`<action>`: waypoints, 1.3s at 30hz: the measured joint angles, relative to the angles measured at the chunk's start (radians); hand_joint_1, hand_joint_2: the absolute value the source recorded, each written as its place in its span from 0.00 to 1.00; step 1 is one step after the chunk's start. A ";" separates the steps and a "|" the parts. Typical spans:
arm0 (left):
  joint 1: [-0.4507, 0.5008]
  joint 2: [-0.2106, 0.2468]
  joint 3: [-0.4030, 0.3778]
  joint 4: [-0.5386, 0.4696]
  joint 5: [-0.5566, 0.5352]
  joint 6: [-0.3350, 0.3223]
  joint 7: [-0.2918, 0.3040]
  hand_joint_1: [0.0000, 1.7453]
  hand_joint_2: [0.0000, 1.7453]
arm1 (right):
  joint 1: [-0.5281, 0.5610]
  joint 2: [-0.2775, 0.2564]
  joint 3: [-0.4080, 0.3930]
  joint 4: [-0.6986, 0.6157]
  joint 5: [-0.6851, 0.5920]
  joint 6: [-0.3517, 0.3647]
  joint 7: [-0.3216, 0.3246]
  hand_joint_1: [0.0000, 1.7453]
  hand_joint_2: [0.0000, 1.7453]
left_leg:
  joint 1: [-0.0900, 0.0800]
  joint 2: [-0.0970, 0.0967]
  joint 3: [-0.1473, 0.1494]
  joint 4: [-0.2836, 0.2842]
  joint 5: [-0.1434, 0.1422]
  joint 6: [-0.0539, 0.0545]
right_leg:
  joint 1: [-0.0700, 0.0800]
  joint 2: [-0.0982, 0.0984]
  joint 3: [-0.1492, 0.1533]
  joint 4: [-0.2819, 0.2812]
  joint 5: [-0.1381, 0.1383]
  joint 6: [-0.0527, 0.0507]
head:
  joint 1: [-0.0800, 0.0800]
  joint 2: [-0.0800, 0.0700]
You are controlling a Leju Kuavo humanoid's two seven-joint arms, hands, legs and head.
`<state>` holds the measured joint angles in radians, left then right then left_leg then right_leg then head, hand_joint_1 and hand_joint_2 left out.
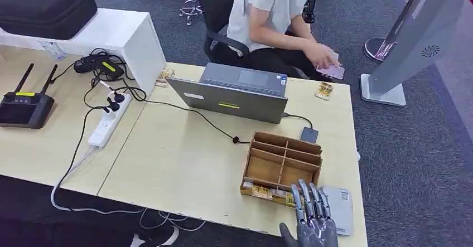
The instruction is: Pass the card to the sensor for recognition and then transmit it.
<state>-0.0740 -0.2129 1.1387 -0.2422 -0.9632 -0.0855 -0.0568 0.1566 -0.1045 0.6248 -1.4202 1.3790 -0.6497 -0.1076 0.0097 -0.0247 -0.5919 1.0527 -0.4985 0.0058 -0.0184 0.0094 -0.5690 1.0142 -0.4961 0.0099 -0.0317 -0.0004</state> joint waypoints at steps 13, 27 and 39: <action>0.000 0.000 -0.002 0.000 -0.042 -0.006 -0.006 0.00 1.00 | -0.013 0.085 -0.112 0.117 0.003 0.000 -0.111 0.00 1.00 | 0.000 0.000 0.000 0.000 0.000 0.000 | 0.000 0.000 0.000 0.000 0.000 0.000 | 0.000 0.000; 0.000 0.000 -0.006 0.000 -0.052 -0.002 -0.006 0.00 1.00 | -0.025 0.140 -0.183 0.199 0.005 0.000 -0.141 0.00 1.00 | 0.000 0.000 0.000 0.000 0.000 0.000 | 0.000 0.000 0.000 0.000 0.000 0.000 | 0.000 0.000; 0.000 0.000 -0.014 0.000 -0.055 -0.002 -0.006 0.00 1.00 | -0.034 0.167 -0.212 0.244 -0.049 0.000 -0.195 1.00 1.00 | 0.000 0.000 0.000 0.000 0.000 0.000 | 0.000 0.000 0.000 0.000 0.000 0.000 | 0.000 0.000</action>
<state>-0.0741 -0.2132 1.1250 -0.2422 -1.0185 -0.0870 -0.0633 0.1228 0.0626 0.4124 -1.1765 1.3298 -0.6500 -0.3029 0.0097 -0.0247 -0.5920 1.0527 -0.4985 0.0058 -0.0185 0.0094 -0.5690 1.0142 -0.4962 0.0099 -0.0317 -0.0004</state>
